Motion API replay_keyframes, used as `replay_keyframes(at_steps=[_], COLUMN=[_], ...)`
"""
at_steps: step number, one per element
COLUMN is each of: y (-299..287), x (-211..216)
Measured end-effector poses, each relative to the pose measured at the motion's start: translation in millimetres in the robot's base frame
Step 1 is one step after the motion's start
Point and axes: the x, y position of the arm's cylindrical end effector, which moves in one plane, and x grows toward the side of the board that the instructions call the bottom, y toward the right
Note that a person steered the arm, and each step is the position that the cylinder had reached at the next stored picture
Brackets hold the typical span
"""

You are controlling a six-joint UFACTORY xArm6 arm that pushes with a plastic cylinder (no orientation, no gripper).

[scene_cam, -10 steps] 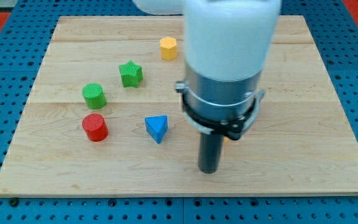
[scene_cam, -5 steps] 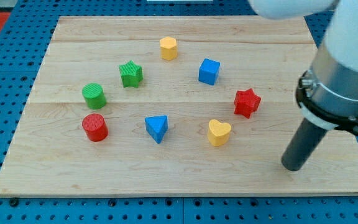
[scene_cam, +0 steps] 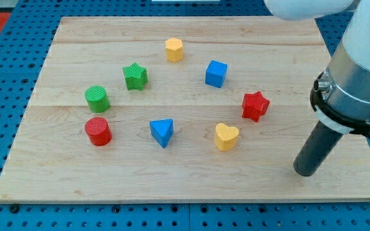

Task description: Push the yellow heart beside the red star

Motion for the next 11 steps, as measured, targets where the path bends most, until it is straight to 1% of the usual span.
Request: replay_keyframes(at_steps=[3,4,5,6,7,8,9,11], y=[-22.6,-43.3,-43.2,-48.8,-65.3,-101.7,-121.9,-122.9], x=[0.0,-8.1,-48.2,-54.3,-25.3,-21.6,-29.7,-59.4])
